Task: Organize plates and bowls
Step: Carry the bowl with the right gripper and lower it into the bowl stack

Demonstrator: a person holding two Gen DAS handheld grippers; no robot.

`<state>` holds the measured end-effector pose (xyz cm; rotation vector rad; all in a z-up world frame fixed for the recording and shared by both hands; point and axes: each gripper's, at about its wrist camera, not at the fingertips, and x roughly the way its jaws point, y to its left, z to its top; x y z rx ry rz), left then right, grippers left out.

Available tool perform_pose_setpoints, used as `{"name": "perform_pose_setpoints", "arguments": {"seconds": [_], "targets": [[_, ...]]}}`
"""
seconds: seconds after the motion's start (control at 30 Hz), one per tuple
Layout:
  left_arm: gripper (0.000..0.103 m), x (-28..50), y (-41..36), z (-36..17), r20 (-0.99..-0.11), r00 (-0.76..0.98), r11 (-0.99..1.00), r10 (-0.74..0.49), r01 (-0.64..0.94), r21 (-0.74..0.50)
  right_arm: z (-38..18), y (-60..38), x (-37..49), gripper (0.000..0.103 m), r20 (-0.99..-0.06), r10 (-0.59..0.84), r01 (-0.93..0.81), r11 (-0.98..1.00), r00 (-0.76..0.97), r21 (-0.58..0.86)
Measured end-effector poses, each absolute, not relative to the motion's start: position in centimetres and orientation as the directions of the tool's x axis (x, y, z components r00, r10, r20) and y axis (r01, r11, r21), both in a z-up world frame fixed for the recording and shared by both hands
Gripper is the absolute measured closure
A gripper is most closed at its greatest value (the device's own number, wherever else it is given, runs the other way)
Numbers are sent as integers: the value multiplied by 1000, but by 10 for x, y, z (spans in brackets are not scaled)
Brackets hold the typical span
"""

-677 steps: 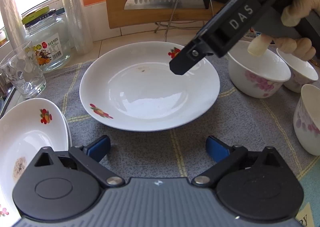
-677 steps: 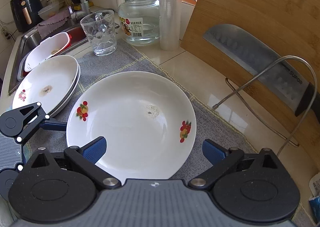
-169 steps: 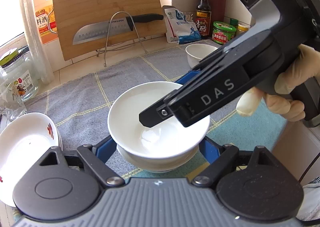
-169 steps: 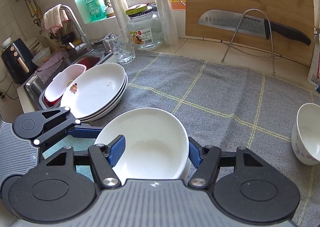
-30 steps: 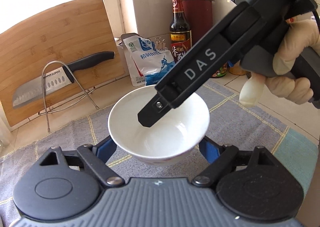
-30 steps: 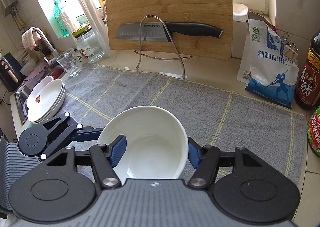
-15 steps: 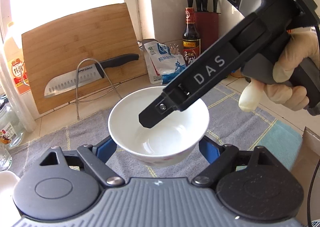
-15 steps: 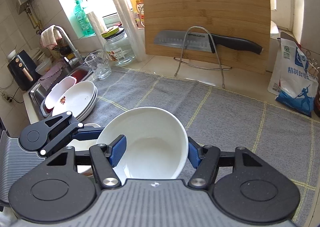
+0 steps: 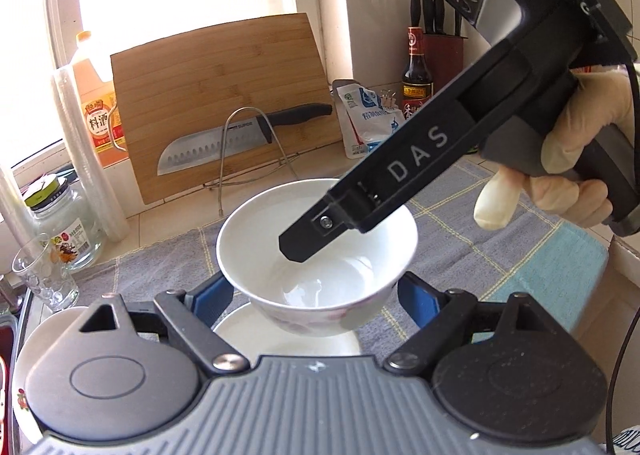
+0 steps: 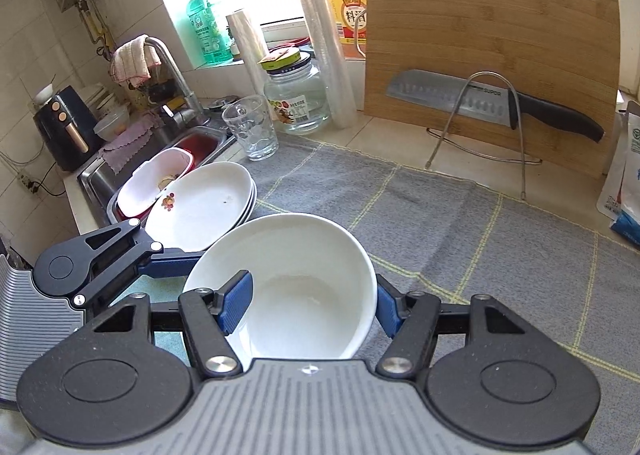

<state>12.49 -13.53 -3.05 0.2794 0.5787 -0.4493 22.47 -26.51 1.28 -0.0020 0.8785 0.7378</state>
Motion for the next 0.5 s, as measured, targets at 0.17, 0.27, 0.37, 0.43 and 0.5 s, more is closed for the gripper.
{"name": "perform_pose_setpoints", "arguments": {"seconds": [0.17,0.27,0.37,0.43,0.5], "targets": [[14,123,-115,-32,-594,740,876,-317,468,116,8,-243,225,34,-709,589,-598,746,388,293],[14,122,-106,-35,-602,735,880,-313,463,108,5,-233,226,34,-714,589,-599,744,378,297],[14,121,-97,-39,-613,727,882,-311,460,99,1,-226,224,34,-716,593,-599,741,369,305],[14,120,-94,-42,-620,720,882,-310,461,94,-3,-222,223,34,-720,591,-596,741,363,308],[14,120,-92,-44,-626,715,882,-312,463,89,-6,-218,222,34,-729,584,-594,744,358,304]]}}
